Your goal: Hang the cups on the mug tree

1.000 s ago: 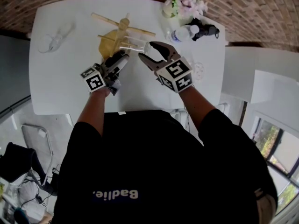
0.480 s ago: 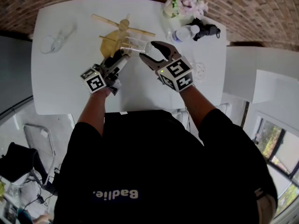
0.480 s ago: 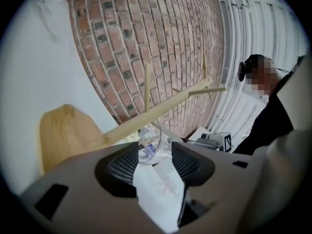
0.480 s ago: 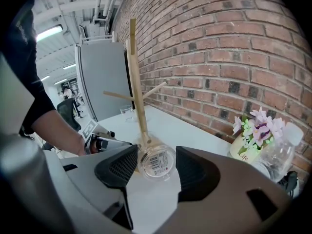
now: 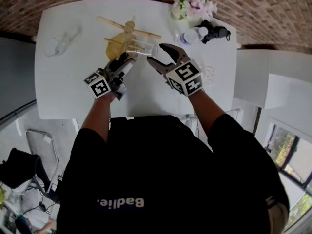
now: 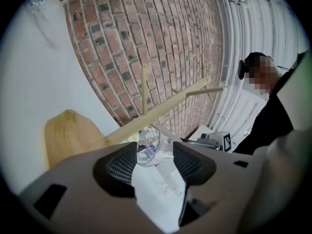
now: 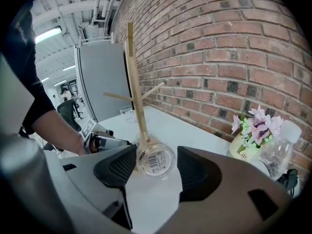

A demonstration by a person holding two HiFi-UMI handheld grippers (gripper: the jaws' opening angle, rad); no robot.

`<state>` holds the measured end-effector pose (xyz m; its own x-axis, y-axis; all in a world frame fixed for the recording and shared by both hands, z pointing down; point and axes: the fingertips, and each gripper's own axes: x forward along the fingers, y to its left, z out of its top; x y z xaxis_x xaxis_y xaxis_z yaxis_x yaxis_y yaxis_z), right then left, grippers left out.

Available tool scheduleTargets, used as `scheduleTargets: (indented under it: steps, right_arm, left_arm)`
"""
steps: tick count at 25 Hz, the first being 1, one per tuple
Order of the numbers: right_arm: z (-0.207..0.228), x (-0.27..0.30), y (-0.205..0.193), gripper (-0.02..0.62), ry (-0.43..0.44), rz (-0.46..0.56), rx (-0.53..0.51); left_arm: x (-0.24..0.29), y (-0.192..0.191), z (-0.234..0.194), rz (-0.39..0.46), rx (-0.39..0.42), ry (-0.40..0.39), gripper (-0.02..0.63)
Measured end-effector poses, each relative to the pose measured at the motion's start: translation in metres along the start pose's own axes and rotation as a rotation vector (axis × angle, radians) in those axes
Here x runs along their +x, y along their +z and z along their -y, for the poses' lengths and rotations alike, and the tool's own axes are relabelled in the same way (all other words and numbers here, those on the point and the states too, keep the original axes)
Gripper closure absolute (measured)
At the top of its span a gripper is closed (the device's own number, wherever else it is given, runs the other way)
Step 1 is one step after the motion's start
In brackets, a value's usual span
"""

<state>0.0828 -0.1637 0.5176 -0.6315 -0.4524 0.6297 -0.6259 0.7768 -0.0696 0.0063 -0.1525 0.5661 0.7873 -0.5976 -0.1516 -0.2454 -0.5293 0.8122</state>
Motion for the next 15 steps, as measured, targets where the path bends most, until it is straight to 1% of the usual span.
scheduleTargets:
  steps: [2,7,12,15]
  right_arm:
    - [-0.001,-0.001,-0.001,0.321,0.001,-0.008,0.009]
    - [0.000,0.001,-0.002,0.321,-0.001,0.018,0.028]
    - [-0.001,-0.003,0.002,0.321,-0.005,0.044,0.033]
    - [-0.003,-0.008,0.005,0.322,-0.005,0.058,0.033]
  left_arm:
    - [-0.001,0.001,0.001,0.000,0.003,0.004,0.380]
    - [-0.003,0.004,0.004,0.000,0.014,0.006,0.379]
    - [-0.008,0.008,0.010,-0.030,0.054,0.042,0.379]
    - [-0.014,0.011,0.013,-0.032,0.072,0.045,0.379]
